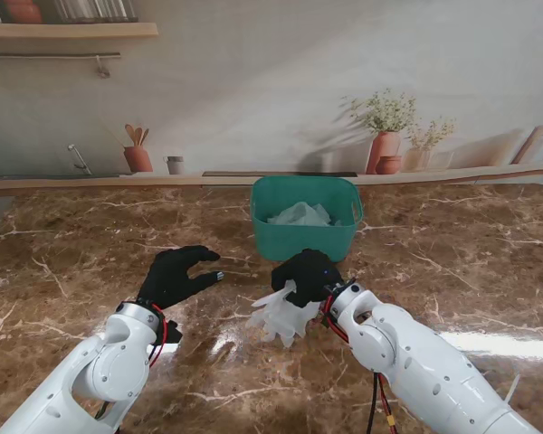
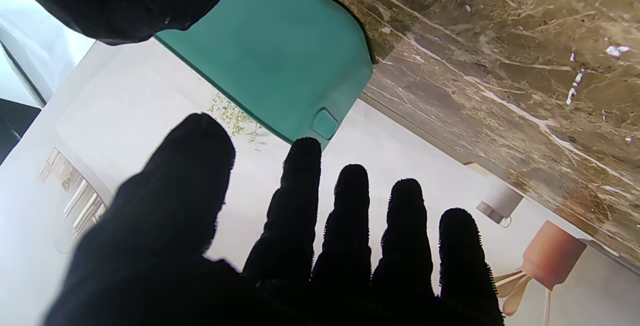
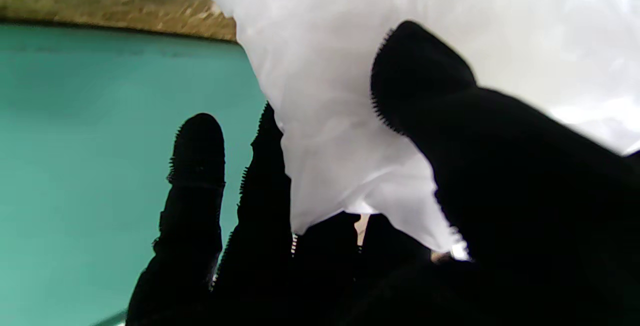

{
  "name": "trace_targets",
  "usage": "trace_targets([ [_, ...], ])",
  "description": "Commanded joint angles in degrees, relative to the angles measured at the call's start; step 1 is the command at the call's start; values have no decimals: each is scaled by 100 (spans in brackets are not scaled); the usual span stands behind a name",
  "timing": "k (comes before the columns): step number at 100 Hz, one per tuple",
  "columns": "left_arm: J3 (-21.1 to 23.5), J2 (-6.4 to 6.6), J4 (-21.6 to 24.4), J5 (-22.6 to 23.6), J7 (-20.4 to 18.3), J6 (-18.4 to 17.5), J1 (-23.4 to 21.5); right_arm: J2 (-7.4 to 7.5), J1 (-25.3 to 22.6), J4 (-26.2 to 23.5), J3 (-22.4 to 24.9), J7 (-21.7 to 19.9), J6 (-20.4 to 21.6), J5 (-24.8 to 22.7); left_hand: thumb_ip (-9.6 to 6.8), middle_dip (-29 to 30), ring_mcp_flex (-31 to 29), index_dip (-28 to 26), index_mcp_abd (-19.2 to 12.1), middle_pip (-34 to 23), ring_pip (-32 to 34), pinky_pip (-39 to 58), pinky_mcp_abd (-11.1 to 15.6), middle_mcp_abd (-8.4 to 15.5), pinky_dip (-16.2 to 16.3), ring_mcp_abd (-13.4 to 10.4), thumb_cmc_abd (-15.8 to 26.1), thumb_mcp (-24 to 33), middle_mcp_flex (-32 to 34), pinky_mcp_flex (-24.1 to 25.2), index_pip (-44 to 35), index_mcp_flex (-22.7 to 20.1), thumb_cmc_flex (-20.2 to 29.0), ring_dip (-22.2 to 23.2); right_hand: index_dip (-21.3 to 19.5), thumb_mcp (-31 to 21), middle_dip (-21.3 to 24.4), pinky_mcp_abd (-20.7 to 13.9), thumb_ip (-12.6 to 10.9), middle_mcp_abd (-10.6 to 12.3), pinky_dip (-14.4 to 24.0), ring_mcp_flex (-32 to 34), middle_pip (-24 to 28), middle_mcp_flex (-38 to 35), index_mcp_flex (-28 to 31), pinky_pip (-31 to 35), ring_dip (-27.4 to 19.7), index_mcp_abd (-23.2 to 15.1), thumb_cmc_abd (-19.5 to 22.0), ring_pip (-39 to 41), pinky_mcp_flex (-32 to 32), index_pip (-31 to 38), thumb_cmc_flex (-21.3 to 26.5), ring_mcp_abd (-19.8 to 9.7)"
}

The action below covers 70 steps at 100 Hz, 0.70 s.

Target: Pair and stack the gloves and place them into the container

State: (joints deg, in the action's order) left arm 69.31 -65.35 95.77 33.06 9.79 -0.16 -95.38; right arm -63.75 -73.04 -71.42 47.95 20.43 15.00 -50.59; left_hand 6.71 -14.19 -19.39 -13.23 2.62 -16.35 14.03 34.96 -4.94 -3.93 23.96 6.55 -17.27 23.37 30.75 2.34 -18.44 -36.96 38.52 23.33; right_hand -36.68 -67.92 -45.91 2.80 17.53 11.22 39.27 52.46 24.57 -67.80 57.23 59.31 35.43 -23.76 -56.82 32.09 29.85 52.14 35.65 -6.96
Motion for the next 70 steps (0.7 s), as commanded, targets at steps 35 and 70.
trace_targets([
  [35,-52,8,-50,-34,-45,-53,17,101,-522,297,408,350,236,-331,-187,57,-163,-51,-162,124,-181,-228,89,141,-43,-229,298,-221,53,28,-88,-181,51,-65,-299,-86,724,-19,159,-113,-55,-421,-475,717,-32,-317,-422,-101,-39,-705,-393,-36,-32,-3],
  [70,-73,15,-64,-41,-88,-58,52,260,-816,-131,816,-1144,697,48,-190,59,-172,-44,-145,130,-190,-223,113,154,-23,-235,292,-215,45,24,-71,-150,54,-69,-313,364,2941,437,-676,-704,-137,-2238,-1644,3154,-476,-1764,-1660,753,471,-2291,-1556,-1854,-2414,674],
])
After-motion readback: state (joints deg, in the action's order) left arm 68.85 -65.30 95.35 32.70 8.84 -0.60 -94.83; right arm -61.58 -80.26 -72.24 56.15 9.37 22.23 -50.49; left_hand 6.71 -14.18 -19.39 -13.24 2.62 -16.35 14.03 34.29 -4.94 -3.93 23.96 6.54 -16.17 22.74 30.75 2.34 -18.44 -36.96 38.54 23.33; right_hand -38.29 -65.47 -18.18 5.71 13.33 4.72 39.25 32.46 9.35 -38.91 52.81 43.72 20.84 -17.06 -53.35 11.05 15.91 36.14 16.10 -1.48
